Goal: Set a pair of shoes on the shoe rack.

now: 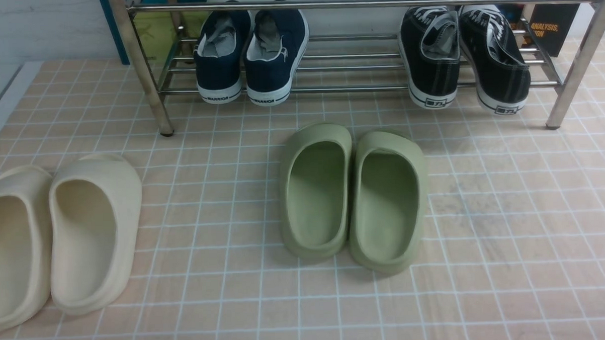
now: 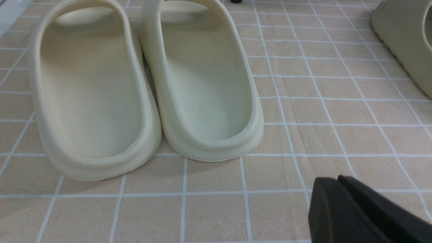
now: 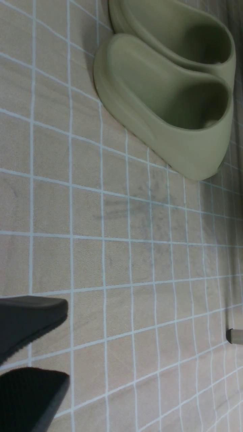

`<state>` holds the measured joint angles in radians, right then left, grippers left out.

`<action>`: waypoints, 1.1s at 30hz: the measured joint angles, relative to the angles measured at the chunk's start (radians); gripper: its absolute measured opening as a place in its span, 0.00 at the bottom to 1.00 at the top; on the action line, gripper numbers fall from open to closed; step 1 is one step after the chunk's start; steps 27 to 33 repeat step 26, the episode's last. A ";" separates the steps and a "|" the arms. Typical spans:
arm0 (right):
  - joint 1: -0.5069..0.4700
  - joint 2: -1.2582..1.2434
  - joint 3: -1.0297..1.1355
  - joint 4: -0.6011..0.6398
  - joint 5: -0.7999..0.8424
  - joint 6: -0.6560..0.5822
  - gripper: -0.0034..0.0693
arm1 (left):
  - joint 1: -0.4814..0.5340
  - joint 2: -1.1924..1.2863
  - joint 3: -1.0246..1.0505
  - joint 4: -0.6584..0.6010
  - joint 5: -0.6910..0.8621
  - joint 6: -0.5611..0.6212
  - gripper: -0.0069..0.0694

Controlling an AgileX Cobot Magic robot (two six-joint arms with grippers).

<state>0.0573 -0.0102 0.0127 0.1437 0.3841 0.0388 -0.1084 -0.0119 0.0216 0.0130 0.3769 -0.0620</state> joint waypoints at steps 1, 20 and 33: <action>0.000 0.000 0.000 0.000 0.000 0.000 0.38 | 0.000 0.000 0.000 0.000 0.000 0.000 0.14; 0.000 0.000 0.000 0.000 0.000 0.000 0.38 | 0.000 0.000 0.000 0.001 0.000 0.000 0.16; 0.000 0.000 0.000 0.000 0.000 0.000 0.38 | 0.000 0.000 0.000 0.001 0.000 0.000 0.16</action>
